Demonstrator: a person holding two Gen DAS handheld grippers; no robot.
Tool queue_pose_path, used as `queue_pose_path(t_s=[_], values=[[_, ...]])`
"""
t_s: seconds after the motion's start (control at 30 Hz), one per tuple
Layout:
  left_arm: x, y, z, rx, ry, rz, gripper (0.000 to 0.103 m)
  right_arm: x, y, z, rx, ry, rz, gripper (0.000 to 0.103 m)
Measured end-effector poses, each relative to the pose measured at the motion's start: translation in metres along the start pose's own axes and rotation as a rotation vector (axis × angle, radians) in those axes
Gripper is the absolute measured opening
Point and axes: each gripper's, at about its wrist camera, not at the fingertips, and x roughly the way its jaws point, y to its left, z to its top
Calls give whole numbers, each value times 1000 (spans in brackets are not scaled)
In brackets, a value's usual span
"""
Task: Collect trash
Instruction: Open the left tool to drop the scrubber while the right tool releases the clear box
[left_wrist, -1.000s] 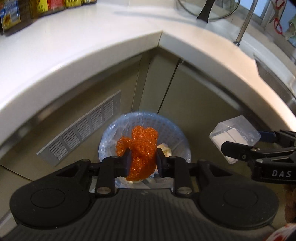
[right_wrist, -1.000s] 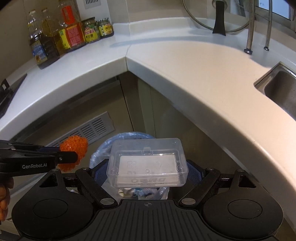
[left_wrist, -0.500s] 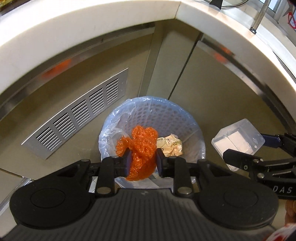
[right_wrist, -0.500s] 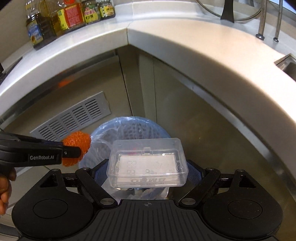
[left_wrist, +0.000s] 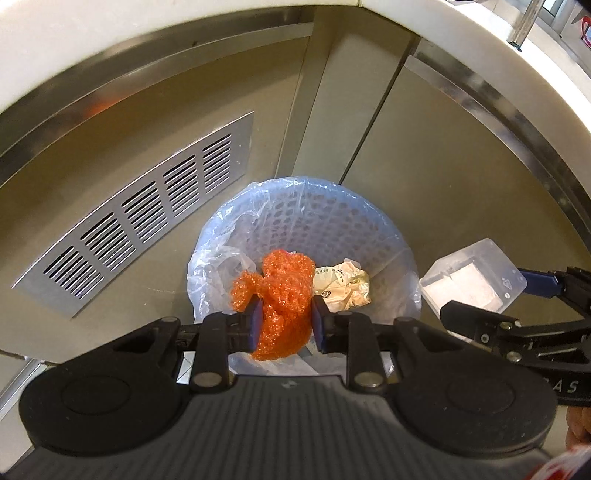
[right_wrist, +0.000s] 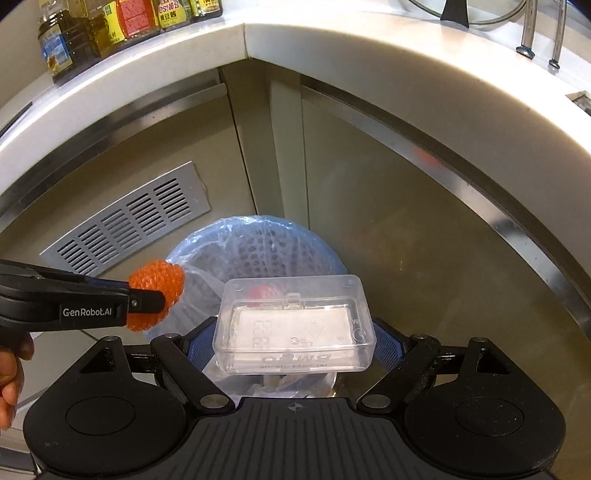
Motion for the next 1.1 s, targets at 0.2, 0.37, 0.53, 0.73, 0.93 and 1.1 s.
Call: queue_pose_path(t_s=[0.2,0.37,0.53,0.73,0.93,1.1], values=[[9,-1,5,19,-1,-4,25,7,-2,-1,14,7,-11,85],[16,-3,10,36,-2,-10,27,10,-3,1,25,16,-16,85],[21,-3,15,38,-16,7,47,15,-5,3,31,22,-20,85],[17,-1,14,36,-14,10,47,14,-5,4,33,19,-18,85],[11,4,11,18,1,11,47,13,-2,4,31,12,-8,85],[7,6,9,5,4,15,47,10,1,7,29,2,-3,85]])
